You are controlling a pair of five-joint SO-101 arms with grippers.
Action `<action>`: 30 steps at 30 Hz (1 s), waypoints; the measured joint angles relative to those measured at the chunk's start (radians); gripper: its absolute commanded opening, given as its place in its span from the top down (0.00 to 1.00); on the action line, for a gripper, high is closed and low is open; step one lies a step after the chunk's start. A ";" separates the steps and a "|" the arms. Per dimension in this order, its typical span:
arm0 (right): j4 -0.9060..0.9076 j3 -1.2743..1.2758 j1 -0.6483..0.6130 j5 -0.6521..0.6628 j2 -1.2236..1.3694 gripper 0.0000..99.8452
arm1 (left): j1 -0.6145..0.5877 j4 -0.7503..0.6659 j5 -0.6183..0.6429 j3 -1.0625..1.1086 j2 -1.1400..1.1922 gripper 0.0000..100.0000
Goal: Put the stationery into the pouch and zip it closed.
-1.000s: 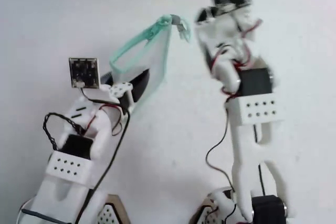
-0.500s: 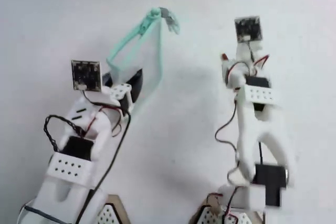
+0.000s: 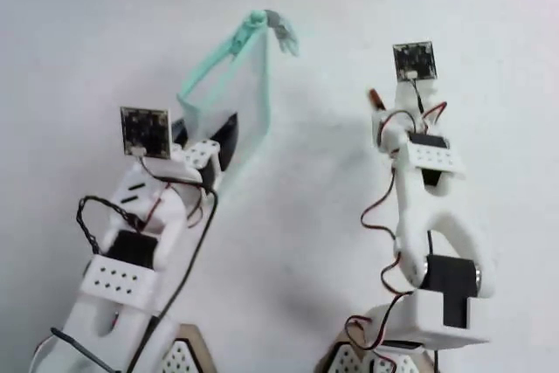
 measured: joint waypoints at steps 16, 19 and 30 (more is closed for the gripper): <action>0.137 -0.170 -0.002 0.020 0.183 0.79 | 0.000 0.000 0.000 0.000 0.002 0.79; 0.247 -0.310 -0.002 0.020 0.295 0.77 | 0.000 0.000 0.000 0.000 0.002 0.79; 0.342 -0.721 -0.092 0.020 0.557 0.77 | 0.000 0.000 -0.002 0.000 0.002 0.79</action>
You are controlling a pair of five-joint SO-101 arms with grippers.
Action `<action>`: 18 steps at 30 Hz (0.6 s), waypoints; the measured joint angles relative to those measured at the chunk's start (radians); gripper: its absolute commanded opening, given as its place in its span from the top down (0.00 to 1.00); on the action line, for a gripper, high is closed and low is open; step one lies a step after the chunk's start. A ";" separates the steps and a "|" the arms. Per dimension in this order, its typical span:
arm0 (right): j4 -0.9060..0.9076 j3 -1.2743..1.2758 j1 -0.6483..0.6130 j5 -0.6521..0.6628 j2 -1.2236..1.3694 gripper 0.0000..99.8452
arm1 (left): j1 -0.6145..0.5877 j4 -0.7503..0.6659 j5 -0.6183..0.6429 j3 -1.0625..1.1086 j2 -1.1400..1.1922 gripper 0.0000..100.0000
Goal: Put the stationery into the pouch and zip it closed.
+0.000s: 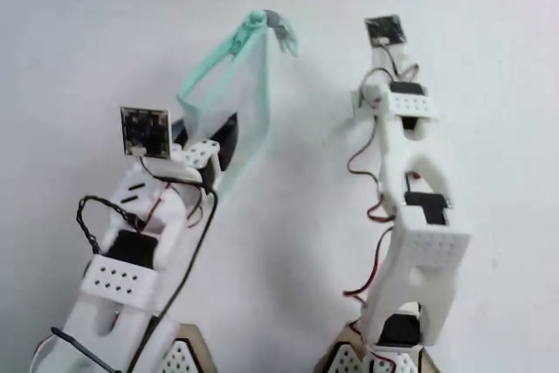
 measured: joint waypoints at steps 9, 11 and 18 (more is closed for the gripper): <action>0.146 -0.275 0.005 0.015 0.216 0.77 | 0.000 0.000 0.000 0.000 0.000 0.79; 0.189 -0.358 0.009 0.015 0.267 0.77 | 0.000 0.000 0.000 0.000 0.000 0.79; 0.365 -0.646 0.011 0.015 0.428 0.90 | 0.000 0.000 0.000 0.000 0.000 0.79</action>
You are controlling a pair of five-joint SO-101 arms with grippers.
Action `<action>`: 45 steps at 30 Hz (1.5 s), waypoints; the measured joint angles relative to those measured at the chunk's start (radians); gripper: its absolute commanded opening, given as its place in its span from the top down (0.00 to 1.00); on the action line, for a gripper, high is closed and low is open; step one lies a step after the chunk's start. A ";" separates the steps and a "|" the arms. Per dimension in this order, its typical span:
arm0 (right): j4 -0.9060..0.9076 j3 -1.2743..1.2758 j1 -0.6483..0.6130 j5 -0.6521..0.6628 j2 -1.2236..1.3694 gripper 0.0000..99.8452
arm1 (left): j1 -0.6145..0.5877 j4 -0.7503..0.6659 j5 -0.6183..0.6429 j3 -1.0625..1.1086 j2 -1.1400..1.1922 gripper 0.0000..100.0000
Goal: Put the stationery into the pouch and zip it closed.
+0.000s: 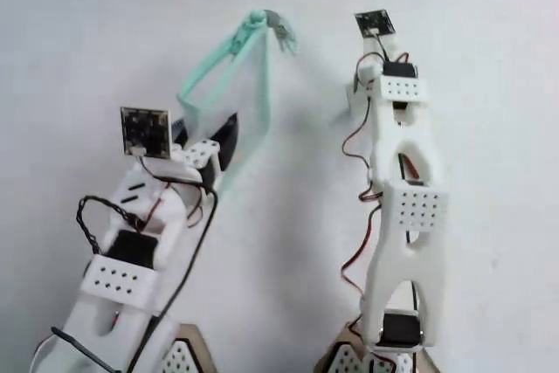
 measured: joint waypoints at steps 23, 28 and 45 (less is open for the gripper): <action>0.302 -0.511 0.029 0.000 0.244 0.98 | 0.000 0.000 0.000 0.000 0.000 0.79; 0.333 -0.520 0.028 -0.015 0.245 0.98 | 0.000 0.000 0.000 0.000 0.000 0.79; 0.592 -0.845 0.028 -0.161 0.304 0.98 | 0.000 0.000 0.000 0.000 0.000 0.79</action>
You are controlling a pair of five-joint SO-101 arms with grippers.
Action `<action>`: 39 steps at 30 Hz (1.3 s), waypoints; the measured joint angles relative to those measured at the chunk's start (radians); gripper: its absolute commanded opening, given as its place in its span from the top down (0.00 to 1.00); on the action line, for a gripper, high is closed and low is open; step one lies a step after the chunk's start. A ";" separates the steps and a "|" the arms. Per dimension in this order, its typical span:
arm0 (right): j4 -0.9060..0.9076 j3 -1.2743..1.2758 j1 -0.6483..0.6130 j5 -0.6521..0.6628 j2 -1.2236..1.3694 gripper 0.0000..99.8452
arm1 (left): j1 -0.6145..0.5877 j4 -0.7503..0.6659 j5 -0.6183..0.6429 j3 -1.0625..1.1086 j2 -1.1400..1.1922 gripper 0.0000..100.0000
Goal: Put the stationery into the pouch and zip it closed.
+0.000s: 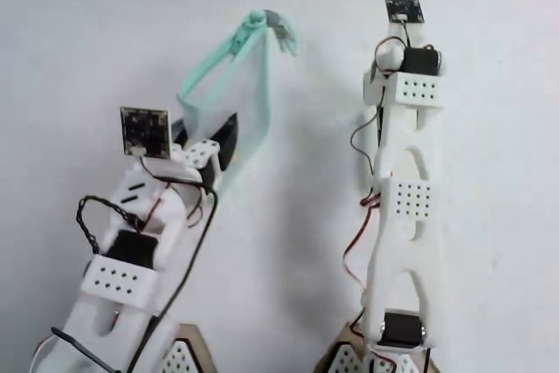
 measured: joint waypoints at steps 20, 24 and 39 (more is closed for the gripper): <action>0.014 0.245 -0.020 -0.003 -0.132 0.98 | 0.041 0.000 -0.095 0.000 0.000 0.79; 0.012 0.531 -0.029 -0.003 -0.325 0.98 | 0.054 0.000 -0.114 0.000 0.000 0.79; -0.078 0.965 -0.064 -0.003 -0.683 0.98 | 0.054 0.000 -0.115 0.000 0.000 0.79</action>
